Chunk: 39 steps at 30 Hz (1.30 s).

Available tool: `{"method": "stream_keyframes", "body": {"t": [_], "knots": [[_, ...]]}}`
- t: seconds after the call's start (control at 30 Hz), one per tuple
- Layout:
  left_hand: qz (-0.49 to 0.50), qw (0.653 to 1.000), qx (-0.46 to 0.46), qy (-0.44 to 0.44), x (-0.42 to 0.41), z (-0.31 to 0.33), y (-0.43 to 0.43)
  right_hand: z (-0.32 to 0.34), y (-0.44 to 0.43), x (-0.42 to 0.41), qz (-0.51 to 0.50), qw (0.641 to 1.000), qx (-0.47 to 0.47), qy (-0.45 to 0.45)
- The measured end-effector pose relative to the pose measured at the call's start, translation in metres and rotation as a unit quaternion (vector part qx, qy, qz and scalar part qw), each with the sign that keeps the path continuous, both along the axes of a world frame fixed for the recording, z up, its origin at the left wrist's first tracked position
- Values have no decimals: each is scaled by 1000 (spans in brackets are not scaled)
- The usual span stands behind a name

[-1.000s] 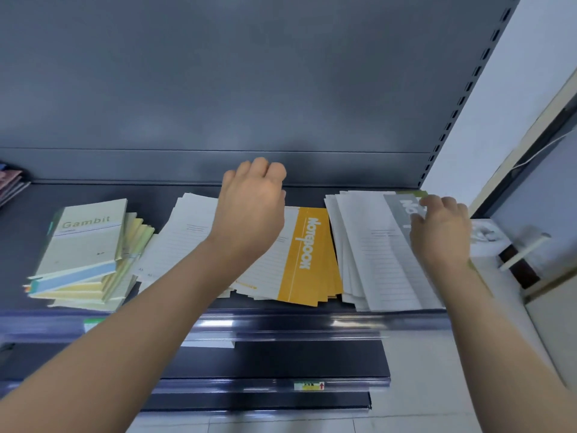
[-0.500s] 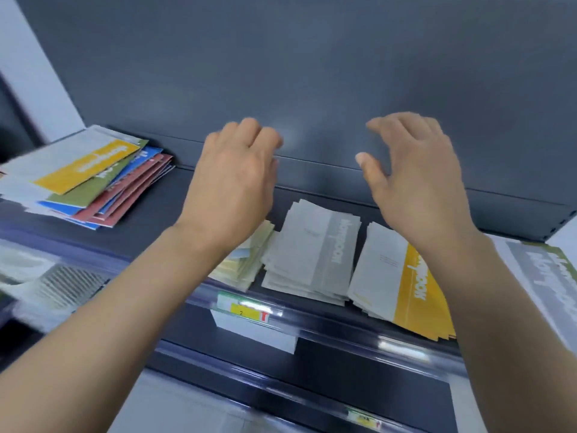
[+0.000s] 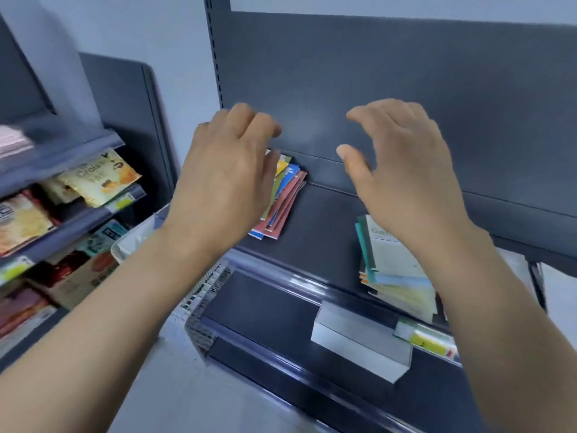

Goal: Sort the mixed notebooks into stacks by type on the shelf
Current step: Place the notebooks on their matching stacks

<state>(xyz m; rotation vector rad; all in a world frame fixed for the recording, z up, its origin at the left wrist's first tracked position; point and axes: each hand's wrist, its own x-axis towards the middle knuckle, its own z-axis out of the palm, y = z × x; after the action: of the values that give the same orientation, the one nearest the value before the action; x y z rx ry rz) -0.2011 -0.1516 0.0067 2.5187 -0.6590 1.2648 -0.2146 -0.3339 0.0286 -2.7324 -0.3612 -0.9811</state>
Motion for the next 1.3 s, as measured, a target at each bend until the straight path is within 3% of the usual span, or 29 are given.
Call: {"method": "stream_keyframes", "body": {"t": [0.23,0.5,0.63,0.73,0.9,1.07,1.2,1.3], "knots": [[43,997,-34,52,39,-17,74,-11,63,47,9,999,-4,35],[103,977,-55,181,121,-55,98,-35,80,128,10,997,28,74],[137,941,-60,303,172,-76,97,-38,81,166,11,995,43,93],[186,902,-16,390,205,-92,94,-42,79,186,0,994,44,103],[251,865,75,428,239,-98,82,-49,73,203,-34,992,46,115],[213,848,50,482,259,-91,86,-54,84,214,-73,988,65,118],[152,860,26,487,269,-92,101,-59,106,221,-95,983,86,131],[118,880,-62,456,275,-94,125,-66,122,229,-124,976,79,163]]}}
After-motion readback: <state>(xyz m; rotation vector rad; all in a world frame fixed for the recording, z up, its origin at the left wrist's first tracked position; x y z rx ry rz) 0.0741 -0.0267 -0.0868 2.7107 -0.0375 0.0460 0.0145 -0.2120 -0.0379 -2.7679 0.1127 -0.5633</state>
